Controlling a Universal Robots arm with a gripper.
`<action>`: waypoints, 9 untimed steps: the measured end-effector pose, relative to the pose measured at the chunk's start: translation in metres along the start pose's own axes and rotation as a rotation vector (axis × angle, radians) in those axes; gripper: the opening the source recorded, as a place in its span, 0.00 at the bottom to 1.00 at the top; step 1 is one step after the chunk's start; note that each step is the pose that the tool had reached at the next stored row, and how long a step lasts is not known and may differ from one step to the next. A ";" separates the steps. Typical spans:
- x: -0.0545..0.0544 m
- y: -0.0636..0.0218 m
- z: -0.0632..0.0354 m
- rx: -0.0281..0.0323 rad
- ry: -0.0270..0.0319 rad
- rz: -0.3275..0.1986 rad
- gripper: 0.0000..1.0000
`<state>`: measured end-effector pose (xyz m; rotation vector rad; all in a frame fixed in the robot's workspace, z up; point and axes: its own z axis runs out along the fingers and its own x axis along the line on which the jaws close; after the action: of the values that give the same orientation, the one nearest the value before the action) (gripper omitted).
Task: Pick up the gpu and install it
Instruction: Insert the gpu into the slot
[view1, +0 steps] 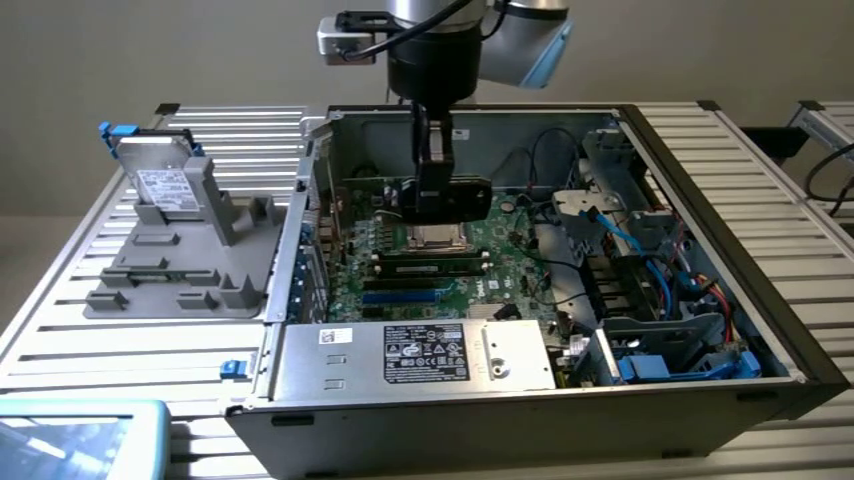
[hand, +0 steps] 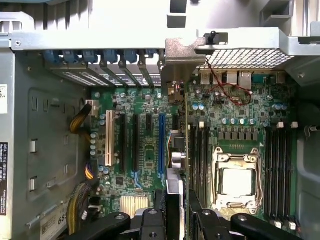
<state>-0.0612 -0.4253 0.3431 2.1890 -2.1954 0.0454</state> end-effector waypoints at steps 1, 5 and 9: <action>0.001 0.0002 0.0018 -0.0001 0.0001 0.000 0.28; 0.003 0.0008 0.0091 -0.0001 0.0001 0.000 0.28; 0.003 0.0018 0.0165 -0.0002 0.0014 0.000 0.28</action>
<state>-0.0631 -0.4289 0.3268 2.1883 -2.1946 0.0467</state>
